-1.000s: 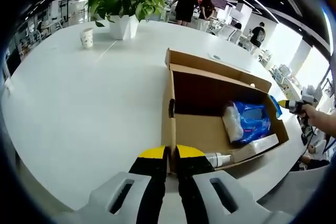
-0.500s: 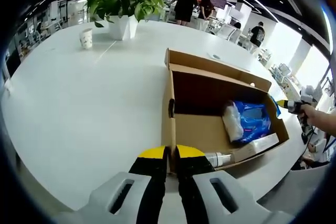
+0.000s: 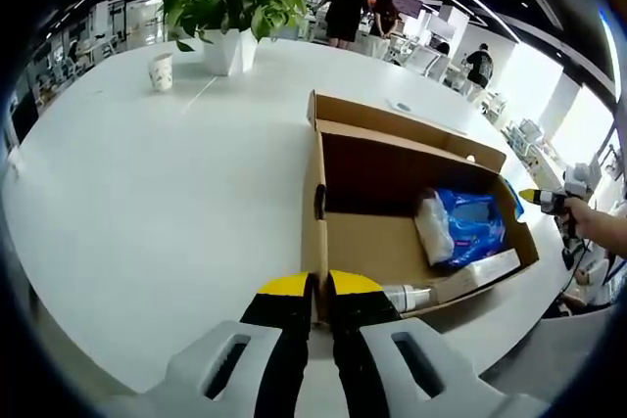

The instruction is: Operate the shoe box by opening the lid, removing the specified soft item, and placing it in the target area until the item is outside and the box remains undamaged.

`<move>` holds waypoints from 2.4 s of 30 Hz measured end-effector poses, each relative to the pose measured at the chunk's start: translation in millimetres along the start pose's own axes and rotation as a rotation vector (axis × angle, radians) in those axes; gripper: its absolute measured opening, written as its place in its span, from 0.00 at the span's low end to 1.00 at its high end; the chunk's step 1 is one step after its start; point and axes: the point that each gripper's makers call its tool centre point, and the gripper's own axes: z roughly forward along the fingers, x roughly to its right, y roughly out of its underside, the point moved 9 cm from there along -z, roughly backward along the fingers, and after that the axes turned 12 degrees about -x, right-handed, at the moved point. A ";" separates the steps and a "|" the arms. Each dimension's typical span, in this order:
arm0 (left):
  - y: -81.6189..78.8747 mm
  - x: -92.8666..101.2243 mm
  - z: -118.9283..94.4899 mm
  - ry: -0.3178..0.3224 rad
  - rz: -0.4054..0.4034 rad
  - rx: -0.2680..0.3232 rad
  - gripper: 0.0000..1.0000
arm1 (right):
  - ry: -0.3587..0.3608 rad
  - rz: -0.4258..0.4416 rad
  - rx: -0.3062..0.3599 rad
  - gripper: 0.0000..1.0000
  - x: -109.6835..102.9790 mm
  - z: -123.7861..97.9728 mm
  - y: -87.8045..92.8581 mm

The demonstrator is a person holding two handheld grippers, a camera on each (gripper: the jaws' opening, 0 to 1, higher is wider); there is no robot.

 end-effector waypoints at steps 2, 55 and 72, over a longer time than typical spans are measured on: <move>-0.1 0.0 -0.1 0.000 -0.001 -0.001 0.04 | 0.000 -0.018 0.009 0.02 2.5 -0.6 -2.0; 2.6 -0.1 1.6 -0.005 -0.011 -0.005 0.04 | -0.212 -0.988 0.087 0.30 -129.4 -52.0 -14.4; 2.6 -0.1 1.7 0.003 -0.025 -0.003 0.04 | -0.291 -1.165 0.078 0.30 -186.1 -36.1 -12.5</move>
